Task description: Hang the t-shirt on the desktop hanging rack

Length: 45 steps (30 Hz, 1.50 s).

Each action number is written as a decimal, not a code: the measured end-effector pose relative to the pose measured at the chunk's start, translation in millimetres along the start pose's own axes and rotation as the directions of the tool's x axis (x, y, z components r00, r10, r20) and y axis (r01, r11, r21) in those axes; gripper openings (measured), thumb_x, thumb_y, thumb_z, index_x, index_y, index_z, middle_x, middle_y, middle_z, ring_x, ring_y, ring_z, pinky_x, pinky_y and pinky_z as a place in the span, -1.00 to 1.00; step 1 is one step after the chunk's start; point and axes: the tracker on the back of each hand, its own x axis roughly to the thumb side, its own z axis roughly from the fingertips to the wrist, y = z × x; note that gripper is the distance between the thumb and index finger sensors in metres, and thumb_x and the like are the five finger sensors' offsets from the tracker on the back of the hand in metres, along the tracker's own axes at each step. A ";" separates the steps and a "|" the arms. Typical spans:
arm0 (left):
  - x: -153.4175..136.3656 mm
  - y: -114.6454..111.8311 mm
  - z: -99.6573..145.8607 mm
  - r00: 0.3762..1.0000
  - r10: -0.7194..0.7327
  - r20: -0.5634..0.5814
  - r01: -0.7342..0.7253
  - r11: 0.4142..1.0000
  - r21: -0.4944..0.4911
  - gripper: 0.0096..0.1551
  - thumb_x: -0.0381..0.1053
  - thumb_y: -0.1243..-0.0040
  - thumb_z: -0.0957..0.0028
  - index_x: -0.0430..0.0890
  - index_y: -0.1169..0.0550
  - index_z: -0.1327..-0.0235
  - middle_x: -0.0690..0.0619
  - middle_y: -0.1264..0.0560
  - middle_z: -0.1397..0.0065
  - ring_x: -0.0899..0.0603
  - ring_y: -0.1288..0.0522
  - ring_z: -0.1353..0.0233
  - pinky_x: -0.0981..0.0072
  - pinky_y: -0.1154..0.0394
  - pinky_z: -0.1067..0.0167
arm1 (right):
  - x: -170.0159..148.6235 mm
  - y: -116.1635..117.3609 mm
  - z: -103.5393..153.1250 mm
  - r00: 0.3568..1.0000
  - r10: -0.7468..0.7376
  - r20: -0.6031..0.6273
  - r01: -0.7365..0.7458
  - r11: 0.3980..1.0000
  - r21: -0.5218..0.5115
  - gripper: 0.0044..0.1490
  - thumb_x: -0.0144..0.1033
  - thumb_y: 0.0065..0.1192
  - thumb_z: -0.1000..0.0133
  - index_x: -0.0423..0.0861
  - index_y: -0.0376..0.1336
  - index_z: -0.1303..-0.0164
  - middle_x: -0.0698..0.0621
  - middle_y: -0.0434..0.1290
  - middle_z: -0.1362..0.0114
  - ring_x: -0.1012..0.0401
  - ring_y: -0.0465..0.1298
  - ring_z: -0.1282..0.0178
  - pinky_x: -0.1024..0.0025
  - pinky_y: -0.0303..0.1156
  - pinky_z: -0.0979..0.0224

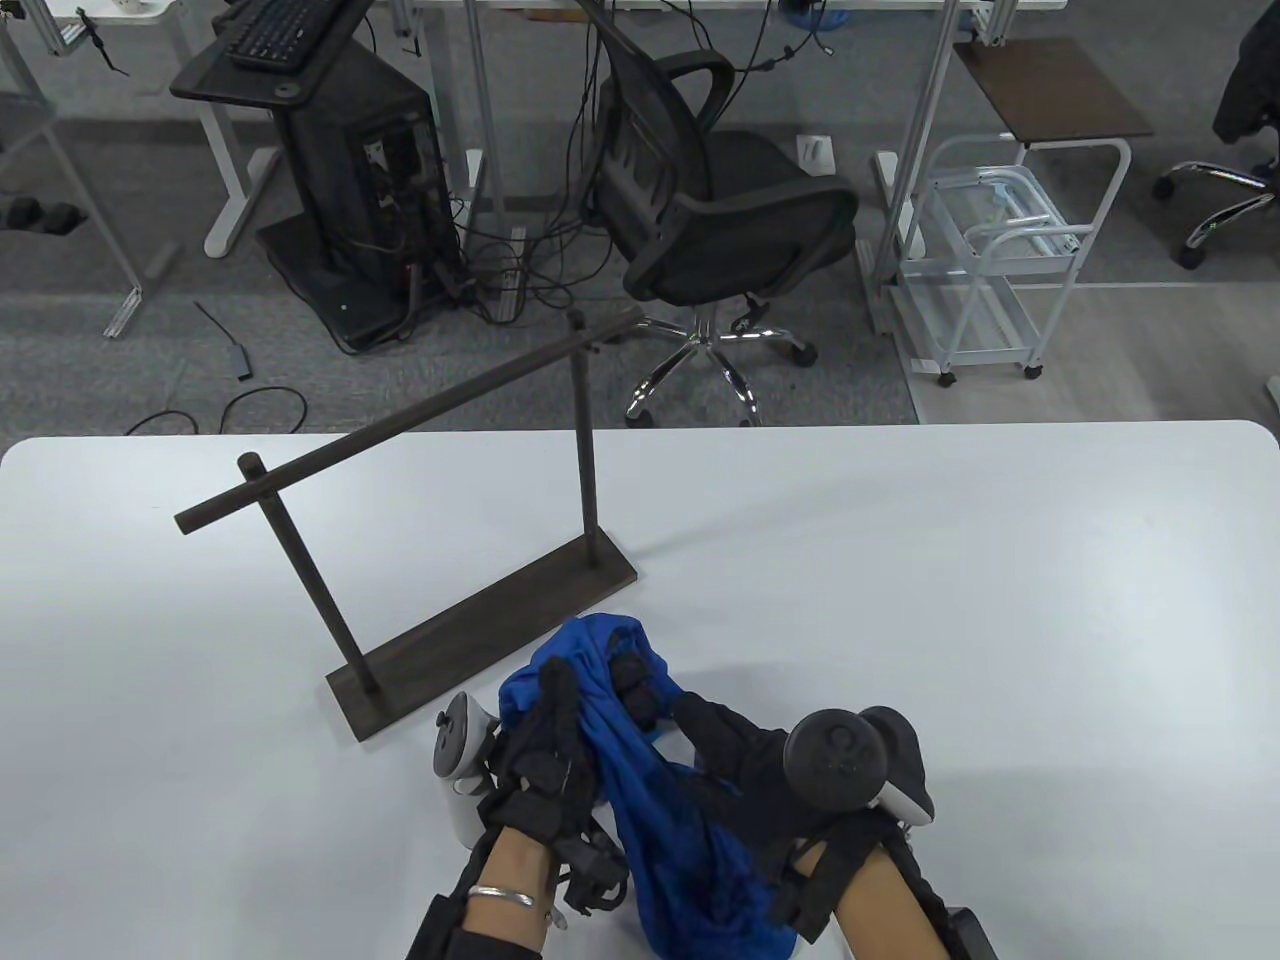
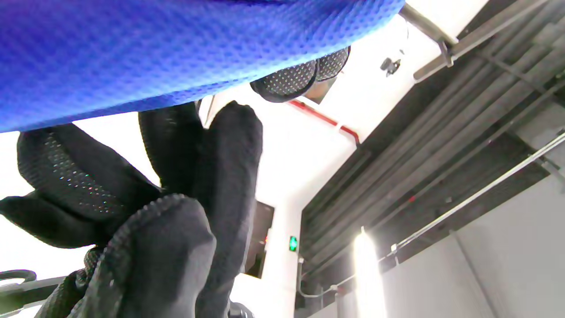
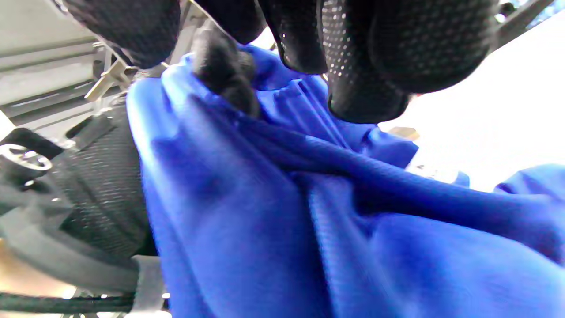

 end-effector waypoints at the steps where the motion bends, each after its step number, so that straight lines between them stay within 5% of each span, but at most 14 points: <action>1: 1.2 -2.3 -2.0 1.000 -0.016 -0.009 0.016 1.000 -0.013 -0.02 0.48 0.35 -0.16 -0.13 -0.01 -0.66 0.11 -0.40 -0.47 0.02 -0.58 -0.26 0.12 -0.43 -0.40 | -4.2 -1.1 0.6 1.000 -0.005 -0.016 0.005 1.000 -0.004 -0.14 -0.01 0.22 0.00 -0.18 0.08 -0.43 -0.30 0.27 -0.40 -0.18 0.52 0.03 0.04 0.46 0.11; 11: 48.7 -42.5 -35.0 0.933 -0.354 -0.058 0.341 0.925 -0.169 -0.11 0.39 0.26 -0.27 -0.14 0.01 -0.65 0.08 -0.37 -0.48 0.06 -0.61 -0.11 0.13 -0.47 -0.32 | -41.6 -16.3 9.5 0.984 -0.090 -0.152 0.084 0.995 -0.050 -0.14 -0.01 0.20 -0.01 -0.22 0.10 -0.42 -0.33 0.30 -0.36 -0.19 0.53 0.05 0.04 0.46 0.13; 20: 124.8 -88.7 -50.9 0.793 -0.609 0.015 0.598 0.773 -0.213 -0.15 0.39 0.26 -0.28 -0.02 0.06 -0.69 0.09 -0.26 -0.62 0.03 -0.55 -0.33 0.09 -0.40 -0.46 | -59.8 -23.8 17.4 0.968 -0.154 -0.197 0.136 0.985 -0.104 -0.10 0.01 0.19 -0.02 -0.17 0.01 -0.46 -0.33 0.24 -0.41 -0.20 0.51 0.02 0.03 0.45 0.10; 34: 255.1 -133.2 -51.4 0.507 -0.861 0.038 0.859 0.501 -0.109 0.01 0.42 0.25 -0.29 -0.02 0.34 -0.66 0.16 -0.05 -0.72 0.11 -0.44 -0.46 0.07 -0.29 -0.60 | -70.9 -23.7 19.6 0.955 -0.189 -0.228 0.168 0.980 -0.106 -0.11 0.00 0.18 -0.02 -0.17 0.01 -0.46 -0.33 0.23 -0.41 -0.20 0.51 0.01 0.03 0.45 0.10; 45: 319.2 -129.0 -41.3 0.382 -0.924 0.012 0.919 0.381 0.106 0.01 0.37 0.19 -0.30 -0.01 0.37 -0.64 0.14 0.01 -0.76 0.06 -0.38 -0.60 0.08 -0.30 -0.60 | -75.9 -26.9 22.3 0.947 -0.202 -0.251 0.176 0.977 -0.123 -0.11 0.00 0.18 -0.03 -0.17 0.01 -0.46 -0.33 0.23 -0.42 -0.21 0.50 0.01 0.02 0.44 0.09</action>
